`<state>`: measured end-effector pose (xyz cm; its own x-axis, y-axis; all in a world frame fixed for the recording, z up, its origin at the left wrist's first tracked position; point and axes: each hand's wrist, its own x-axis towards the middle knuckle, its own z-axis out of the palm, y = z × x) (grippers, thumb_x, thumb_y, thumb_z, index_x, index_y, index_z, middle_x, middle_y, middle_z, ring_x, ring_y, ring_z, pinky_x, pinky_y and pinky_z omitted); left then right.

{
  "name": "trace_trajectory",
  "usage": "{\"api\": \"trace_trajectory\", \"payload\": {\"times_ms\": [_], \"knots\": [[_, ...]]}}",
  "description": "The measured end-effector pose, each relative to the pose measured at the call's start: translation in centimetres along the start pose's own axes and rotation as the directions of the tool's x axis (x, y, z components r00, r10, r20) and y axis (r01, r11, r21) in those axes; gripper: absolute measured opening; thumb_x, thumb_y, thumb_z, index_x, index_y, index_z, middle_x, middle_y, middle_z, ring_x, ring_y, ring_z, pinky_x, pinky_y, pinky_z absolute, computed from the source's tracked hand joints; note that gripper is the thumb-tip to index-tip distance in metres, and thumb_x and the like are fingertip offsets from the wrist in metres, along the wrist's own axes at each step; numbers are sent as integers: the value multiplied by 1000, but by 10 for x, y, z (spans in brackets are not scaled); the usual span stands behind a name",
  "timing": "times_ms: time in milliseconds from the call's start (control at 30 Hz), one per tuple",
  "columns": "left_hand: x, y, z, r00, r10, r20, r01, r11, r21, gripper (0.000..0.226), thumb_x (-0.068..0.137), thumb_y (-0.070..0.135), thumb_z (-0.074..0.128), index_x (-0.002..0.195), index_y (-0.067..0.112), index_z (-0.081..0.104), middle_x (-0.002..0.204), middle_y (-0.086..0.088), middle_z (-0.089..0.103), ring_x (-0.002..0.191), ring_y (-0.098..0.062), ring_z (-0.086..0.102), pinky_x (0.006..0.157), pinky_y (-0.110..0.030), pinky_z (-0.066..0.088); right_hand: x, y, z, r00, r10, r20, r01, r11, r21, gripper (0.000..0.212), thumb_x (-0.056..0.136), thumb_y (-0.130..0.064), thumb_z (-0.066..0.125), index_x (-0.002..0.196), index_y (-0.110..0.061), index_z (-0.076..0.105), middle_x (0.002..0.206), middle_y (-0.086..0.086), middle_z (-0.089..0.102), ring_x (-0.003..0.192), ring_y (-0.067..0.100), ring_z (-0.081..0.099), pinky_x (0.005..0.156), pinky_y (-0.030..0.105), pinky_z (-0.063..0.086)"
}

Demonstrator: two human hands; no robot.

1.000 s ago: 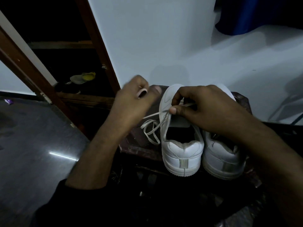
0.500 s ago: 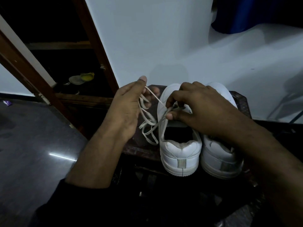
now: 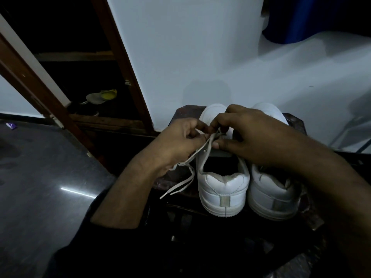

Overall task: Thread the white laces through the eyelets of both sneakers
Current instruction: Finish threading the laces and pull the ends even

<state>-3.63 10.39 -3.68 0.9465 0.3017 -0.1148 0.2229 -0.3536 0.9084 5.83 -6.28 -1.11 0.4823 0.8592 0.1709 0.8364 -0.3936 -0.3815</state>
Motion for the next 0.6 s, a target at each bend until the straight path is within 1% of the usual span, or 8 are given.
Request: {"api": "trace_trajectory", "payload": {"times_ms": [67, 167, 233, 300, 367, 433, 500, 600], "knots": [[0, -2, -3, 1000, -4, 16, 3, 997, 80, 10, 99, 20, 67, 103, 13, 73, 74, 4, 68, 58, 3, 58, 52, -12, 42, -1, 1, -5, 1000, 17, -3, -17, 999, -45, 25, 91, -34, 66, 115, -31, 65, 101, -13, 56, 76, 1, 51, 74, 23, 43], [-2, 1, -5, 999, -33, 38, 28, 990, 138, 15, 98, 19, 68, 85, 15, 73, 62, 12, 64, 52, 3, 55, 50, -13, 40, -3, 2, -9, 994, 91, -58, -93, 995, -39, 25, 88, -26, 66, 113, -27, 67, 93, -10, 66, 82, 9, 59, 67, 18, 40], [-4, 4, -3, 997, -67, 41, 60, 985, 163, 31, 97, 16, 66, 65, 15, 63, 52, 7, 51, 45, -6, 44, 48, -19, 35, -5, 2, -9, 986, 149, -76, -150, 988, -18, 23, 87, -26, 67, 110, -28, 67, 87, -10, 68, 80, 8, 61, 62, 8, 38], [-3, 6, -2, 999, -46, -28, 50, 986, 157, 39, 92, 17, 67, 56, 16, 53, 56, -5, 40, 52, -18, 37, 54, -26, 33, -6, 2, -10, 978, 181, -105, -181, 983, 11, 20, 87, -27, 66, 107, -30, 68, 86, -11, 70, 76, 6, 57, 59, -1, 34], [-3, 8, -2, 993, 0, -119, 6, 999, 47, 35, 92, 19, 70, 60, 13, 58, 63, -7, 44, 61, -19, 43, 62, -28, 38, -6, 0, -10, 977, 184, -112, -184, 983, 12, 18, 88, -28, 65, 106, -31, 67, 87, -11, 70, 75, 5, 54, 58, -3, 33], [-1, 8, -6, 988, 46, -144, -64, 991, -120, 34, 95, 26, 70, 64, 13, 66, 69, 2, 62, 72, -8, 59, 75, -27, 43, -6, -1, -6, 983, 146, -110, -147, 989, -2, 16, 91, -31, 63, 106, -31, 67, 82, -12, 66, 75, 5, 54, 57, 3, 34], [-2, 12, -4, 991, 107, -78, -126, 942, -311, 31, 96, 41, 65, 82, 17, 79, 97, 1, 76, 98, -12, 68, 91, -33, 48, -4, -3, -1, 984, 105, -143, -105, 994, 11, 12, 94, -36, 61, 102, -29, 65, 81, -12, 59, 74, 5, 53, 59, 5, 33], [-4, 17, 4, 980, 190, -53, -194, 874, -445, 48, 91, 59, 52, 117, 27, 76, 144, 1, 62, 134, -11, 57, 110, -33, 45, -1, -9, 0, 945, 174, -277, -133, 978, 163, 23, 98, -45, 56, 89, -24, 59, 69, -11, 55, 63, 1, 51, 55, 10, 33]]}}
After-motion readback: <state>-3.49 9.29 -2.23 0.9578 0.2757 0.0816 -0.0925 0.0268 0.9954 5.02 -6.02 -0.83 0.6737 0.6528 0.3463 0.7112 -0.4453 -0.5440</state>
